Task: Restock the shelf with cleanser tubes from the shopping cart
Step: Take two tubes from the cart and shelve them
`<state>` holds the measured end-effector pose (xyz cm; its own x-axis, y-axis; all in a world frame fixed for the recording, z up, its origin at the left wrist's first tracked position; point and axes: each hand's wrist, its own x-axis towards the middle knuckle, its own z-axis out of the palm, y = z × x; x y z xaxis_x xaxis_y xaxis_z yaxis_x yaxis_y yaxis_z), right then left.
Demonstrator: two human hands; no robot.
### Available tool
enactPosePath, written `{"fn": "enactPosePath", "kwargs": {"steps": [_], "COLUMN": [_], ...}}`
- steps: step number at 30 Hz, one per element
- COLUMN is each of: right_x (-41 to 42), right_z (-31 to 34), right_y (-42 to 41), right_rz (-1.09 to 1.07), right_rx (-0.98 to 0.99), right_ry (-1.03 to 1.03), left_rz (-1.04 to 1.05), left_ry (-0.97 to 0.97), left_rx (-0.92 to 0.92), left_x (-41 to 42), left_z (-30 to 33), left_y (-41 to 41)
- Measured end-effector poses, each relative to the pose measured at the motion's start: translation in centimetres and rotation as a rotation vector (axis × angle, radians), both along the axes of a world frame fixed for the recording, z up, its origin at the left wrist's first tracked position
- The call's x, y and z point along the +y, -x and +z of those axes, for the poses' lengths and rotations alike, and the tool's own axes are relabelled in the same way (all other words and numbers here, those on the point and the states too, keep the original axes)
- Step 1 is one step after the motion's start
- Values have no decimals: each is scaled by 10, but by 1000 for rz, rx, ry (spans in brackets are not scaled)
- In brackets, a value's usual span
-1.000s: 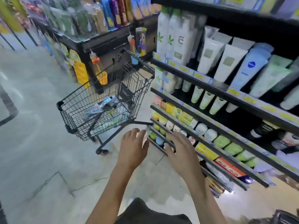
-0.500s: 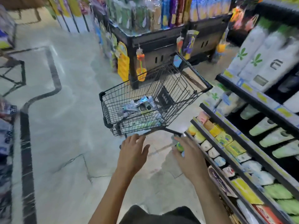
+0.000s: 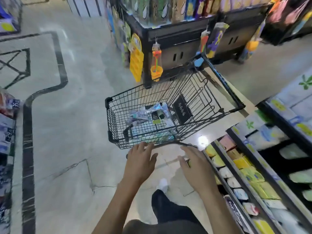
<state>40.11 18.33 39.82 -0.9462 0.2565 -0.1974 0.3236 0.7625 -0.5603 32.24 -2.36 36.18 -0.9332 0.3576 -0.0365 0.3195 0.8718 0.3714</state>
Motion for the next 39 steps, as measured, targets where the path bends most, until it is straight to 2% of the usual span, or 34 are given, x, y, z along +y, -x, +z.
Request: {"fn": "enactPosePath", "kwargs": {"steps": [8,18,32,39], "right_x": [39,33,37,34], "right_z": [-8,-37,-100,-190], "right_y": [137,264,390,468], "right_rz": [104,308,249,433], "right_rx": [-46,-143,-341,-474], "right_ry": [45,28,23,-62], "left_rz": [130,312,185,212], "left_ry": [47,9,83,159], "left_rx": [-61,-181,-464,-592], "left_x": [14,12,23,32], "left_z": [2,-30,-126,-216], "left_y": [94,177,325,382]}}
